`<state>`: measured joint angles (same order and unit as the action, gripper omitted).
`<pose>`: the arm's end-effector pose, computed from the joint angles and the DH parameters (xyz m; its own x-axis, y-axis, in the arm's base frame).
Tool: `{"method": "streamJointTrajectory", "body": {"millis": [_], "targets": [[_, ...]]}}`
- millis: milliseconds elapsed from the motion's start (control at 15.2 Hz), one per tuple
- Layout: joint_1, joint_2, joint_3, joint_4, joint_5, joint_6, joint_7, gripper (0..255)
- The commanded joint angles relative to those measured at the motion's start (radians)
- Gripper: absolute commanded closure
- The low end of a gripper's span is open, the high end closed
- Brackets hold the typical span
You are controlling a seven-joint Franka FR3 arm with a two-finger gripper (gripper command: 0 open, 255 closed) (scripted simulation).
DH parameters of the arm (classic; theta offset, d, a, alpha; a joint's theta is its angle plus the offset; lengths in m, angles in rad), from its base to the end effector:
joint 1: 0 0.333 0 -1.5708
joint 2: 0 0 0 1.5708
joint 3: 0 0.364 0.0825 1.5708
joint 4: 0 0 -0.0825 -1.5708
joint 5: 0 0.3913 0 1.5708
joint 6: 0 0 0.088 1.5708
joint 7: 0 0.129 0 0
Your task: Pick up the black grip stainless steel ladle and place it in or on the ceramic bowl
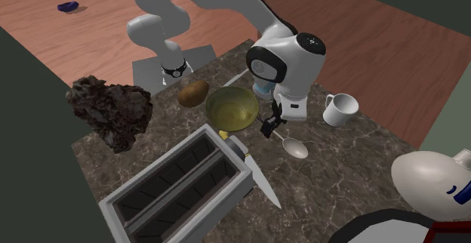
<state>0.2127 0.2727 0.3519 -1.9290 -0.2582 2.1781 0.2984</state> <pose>0.5437 0.3138 0.3761 0.9192 0.3930 0.0256 0.3878 -0.9145 0.1155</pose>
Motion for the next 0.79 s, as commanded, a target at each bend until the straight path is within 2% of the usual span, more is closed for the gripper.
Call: {"method": "streamJointTrajectory", "body": {"millis": [0, 594, 660, 726], "targets": [[0.000, 0.015, -0.004, -0.007, -0.009, 0.021, 0.005, 0], [0.001, 0.027, -0.007, -0.014, -0.016, 0.039, 0.010, 0], [0.001, 0.027, -0.007, -0.014, -0.016, 0.039, 0.010, 255], [0.001, 0.027, -0.007, -0.014, -0.016, 0.038, 0.010, 255]]}}
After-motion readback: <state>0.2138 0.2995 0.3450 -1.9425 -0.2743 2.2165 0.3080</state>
